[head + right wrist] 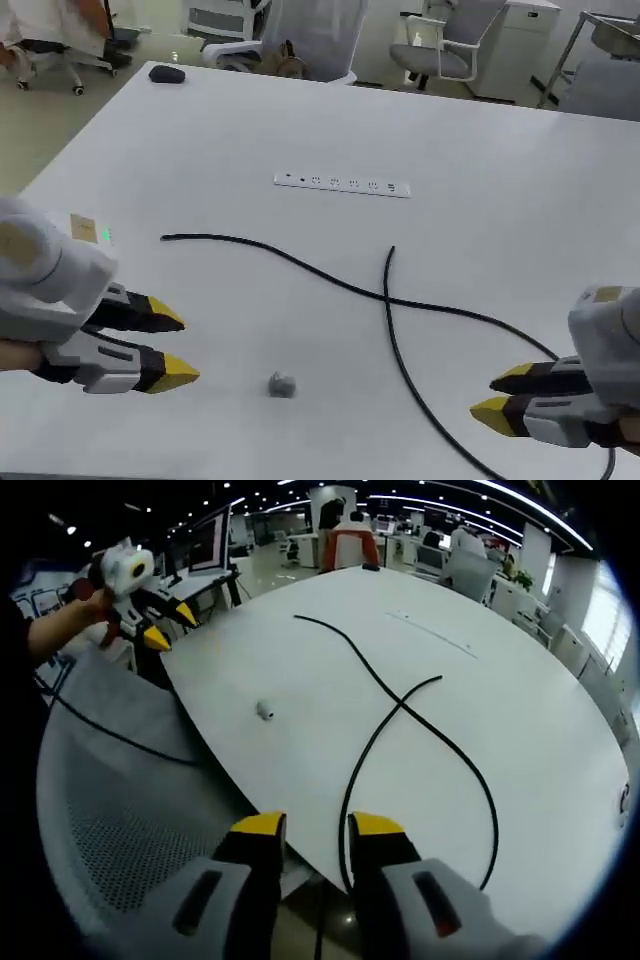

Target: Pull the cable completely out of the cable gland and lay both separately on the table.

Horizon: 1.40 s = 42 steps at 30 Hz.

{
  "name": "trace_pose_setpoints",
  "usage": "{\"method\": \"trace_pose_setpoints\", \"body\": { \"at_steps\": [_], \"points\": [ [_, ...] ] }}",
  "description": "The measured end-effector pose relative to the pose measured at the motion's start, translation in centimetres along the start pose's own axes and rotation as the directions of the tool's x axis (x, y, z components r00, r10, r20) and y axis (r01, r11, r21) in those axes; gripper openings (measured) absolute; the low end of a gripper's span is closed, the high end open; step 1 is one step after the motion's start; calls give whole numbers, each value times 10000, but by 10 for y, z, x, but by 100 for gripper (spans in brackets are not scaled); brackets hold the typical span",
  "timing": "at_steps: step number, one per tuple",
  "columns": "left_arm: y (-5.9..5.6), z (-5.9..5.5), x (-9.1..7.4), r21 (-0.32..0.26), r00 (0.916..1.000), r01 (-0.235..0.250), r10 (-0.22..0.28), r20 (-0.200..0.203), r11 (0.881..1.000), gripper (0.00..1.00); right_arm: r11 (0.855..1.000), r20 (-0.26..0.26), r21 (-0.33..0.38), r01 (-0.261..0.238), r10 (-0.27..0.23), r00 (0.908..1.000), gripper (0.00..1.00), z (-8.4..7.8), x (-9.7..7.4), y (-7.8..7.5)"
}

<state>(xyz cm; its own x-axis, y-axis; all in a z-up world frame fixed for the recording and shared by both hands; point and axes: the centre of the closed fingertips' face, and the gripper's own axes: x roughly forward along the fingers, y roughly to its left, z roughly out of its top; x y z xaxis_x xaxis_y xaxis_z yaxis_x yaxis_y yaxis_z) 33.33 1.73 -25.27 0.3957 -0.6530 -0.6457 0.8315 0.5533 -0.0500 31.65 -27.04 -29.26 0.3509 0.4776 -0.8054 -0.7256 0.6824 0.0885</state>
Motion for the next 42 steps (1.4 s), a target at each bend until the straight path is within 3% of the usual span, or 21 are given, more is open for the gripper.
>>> {"method": "trace_pose_setpoints", "body": {
  "at_steps": [2,4,6,9,12,13,17,20,23,27,31,38,42],
  "points": [
    [1,-5,-15,-811,9975,-702,705,10,9942,41,9991,-42,358,-215,217,9998,28,-5,-5,10],
    [-1,-6,-26,-658,9940,-1046,1064,255,9923,47,9971,147,734,-216,205,9997,29,-7,-12,16],
    [-7,-13,-38,-914,9886,-1470,1494,203,9849,51,9929,422,1167,-225,177,9990,31,-7,-16,22],
    [-12,-21,-53,-1919,9748,-2064,2187,447,9595,58,9751,955,2190,-356,148,9953,32,-7,-22,35],
    [-18,-25,-62,-3052,9636,-2192,2546,811,9267,63,9601,1208,2756,-472,141,9926,35,-10,-22,43],
    [-19,-26,-66,-3458,9562,-2232,2736,1040,9114,65,9528,1241,2984,-565,200,9921,37,-12,-21,46],
    [-17,-32,-73,-3874,9486,-2259,2923,1214,8938,64,9296,1754,3602,-779,145,9844,42,-5,-21,48],
    [-11,-39,-72,-4105,9497,-2410,3009,869,8794,64,9188,1827,3848,-877,173,9830,48,-1,-20,51],
    [-5,-35,-71,-4080,9439,-2571,3182,886,8761,65,9197,1904,3830,-862,127,9816,49,5,-20,54],
    [-6,-20,-67,-4107,9396,-2345,3138,1367,8811,66,9310,1709,3532,-919,324,9848,49,8,-15,63],
    [-14,-18,-61,-3902,9492,-2154,2858,1318,8952,65,9387,1621,3298,-1000,481,9856,49,13,-8,71],
    [-20,-21,-56,-3922,9572,-1974,2631,1209,8984,67,9502,1258,2938,-1041,696,9896,49,7,-3,79],
    [-23,-24,-54,-3840,9602,-1942,2550,1138,9027,67,9461,1236,3056,-1074,725,9897,49,5,-2,80]
  ]
}}
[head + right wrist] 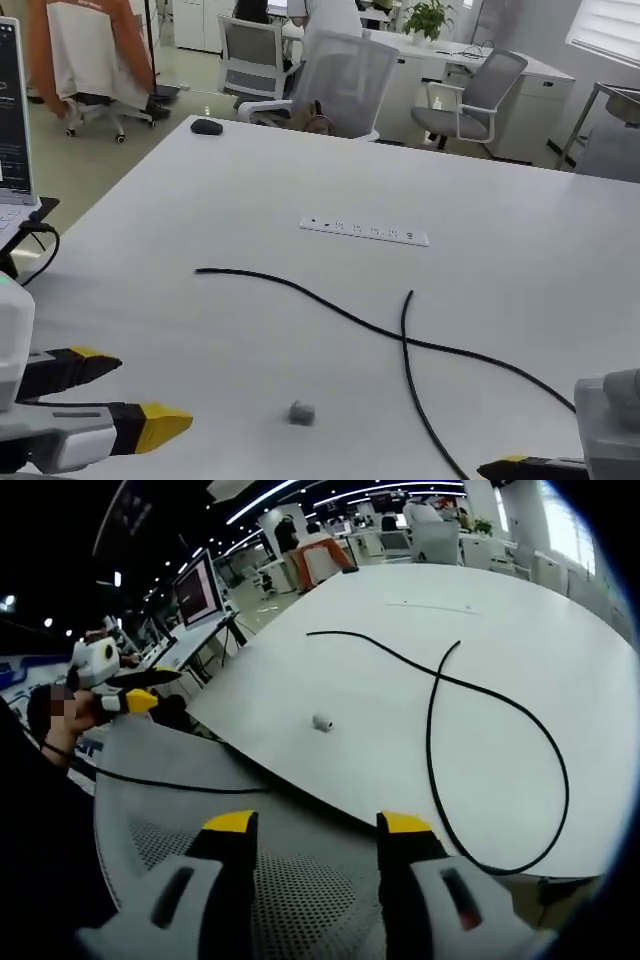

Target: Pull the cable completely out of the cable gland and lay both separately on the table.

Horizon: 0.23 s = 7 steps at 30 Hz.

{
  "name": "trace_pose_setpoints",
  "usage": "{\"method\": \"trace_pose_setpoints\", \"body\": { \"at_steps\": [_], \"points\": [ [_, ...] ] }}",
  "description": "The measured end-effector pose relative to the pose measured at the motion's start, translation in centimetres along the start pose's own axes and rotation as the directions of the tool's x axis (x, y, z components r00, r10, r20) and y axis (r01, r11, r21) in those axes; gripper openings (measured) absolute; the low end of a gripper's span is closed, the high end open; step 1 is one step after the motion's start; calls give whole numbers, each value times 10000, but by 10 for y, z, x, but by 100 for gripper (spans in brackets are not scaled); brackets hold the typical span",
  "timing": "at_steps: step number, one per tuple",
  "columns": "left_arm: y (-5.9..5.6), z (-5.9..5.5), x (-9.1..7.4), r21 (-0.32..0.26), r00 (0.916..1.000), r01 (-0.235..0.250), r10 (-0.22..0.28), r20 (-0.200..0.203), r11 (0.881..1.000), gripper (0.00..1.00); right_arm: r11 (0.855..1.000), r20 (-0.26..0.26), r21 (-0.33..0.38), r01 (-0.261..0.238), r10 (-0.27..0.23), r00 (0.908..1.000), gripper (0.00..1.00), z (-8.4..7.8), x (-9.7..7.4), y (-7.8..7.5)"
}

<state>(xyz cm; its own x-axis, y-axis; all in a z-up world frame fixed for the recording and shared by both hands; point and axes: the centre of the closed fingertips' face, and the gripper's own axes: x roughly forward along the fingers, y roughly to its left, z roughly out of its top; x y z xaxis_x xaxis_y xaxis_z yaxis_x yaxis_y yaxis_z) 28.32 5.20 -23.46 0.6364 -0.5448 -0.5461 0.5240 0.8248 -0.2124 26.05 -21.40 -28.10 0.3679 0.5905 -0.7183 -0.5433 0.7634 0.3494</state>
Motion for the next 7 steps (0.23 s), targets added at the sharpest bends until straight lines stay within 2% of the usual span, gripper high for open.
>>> {"method": "trace_pose_setpoints", "body": {
  "at_steps": [7],
  "points": [
    [-5,-10,5,181,9994,82,-76,-328,9998,66,9996,-390,-230,163,-172,9991,49,-9,5,2]
  ]
}}
